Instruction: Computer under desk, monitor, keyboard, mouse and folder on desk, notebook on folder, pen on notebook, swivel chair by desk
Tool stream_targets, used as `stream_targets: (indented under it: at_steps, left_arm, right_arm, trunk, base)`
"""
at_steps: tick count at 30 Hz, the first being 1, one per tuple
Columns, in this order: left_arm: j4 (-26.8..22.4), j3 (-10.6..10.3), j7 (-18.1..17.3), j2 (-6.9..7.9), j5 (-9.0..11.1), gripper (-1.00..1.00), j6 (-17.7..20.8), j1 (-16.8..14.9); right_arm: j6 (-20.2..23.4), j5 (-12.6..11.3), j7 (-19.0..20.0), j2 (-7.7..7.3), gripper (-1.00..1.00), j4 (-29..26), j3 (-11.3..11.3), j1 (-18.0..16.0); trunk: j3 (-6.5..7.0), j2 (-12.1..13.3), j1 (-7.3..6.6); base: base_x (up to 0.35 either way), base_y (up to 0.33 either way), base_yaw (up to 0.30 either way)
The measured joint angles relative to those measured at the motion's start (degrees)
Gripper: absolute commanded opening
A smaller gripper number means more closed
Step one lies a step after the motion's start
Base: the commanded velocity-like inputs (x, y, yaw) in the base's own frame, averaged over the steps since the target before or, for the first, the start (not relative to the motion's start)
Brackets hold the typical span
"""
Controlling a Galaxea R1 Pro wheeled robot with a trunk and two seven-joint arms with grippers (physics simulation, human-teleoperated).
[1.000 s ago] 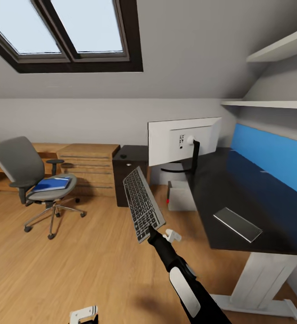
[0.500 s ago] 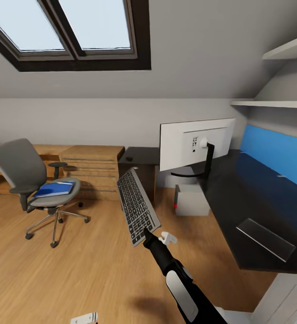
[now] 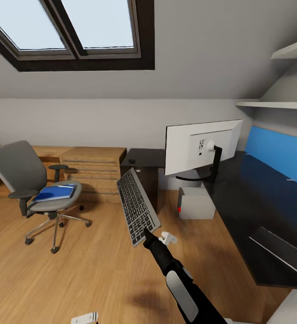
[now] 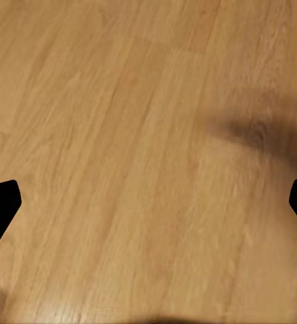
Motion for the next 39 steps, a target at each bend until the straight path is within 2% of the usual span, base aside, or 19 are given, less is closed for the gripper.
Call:
stream_targets:
  at_steps: [6,21,31,39]
  left_arm:
    - [0.1,0.1,0.0,0.12,0.1,1.00,0.0,0.0]
    - [0.1,0.2,-0.1,0.13,0.2,1.00,0.0,0.0]
    - [0.1,0.1,-0.1,0.02,0.1,1.00,-0.1,0.0]
    - [0.2,0.1,-0.2,0.04,0.2,1.00,0.0,0.0]
  right_arm:
    - [0.0,0.0,0.0,-0.01,-1.00,0.0,0.0,0.0]
    - [-0.1,0.0,0.0,0.00,-1.00,0.0,0.0,0.0]
    - [-0.1,0.0,-0.1,0.04,-1.00,0.0,0.0,0.0]
    - [-0.1,0.0,-0.1,0.01,-1.00,0.0,0.0,0.0]
  trunk:
    - [1.08,2.4,-1.33]
    - [3.77,8.4,-4.65]
    - [3.78,8.4,-4.63]
    - [3.78,8.4,-4.65]
  base:
    - [0.073,0.010,0.000]
    - [0.301,0.118,0.000]
    - [0.089,0.036,-0.035]
    - [0.206,0.163,-0.028]
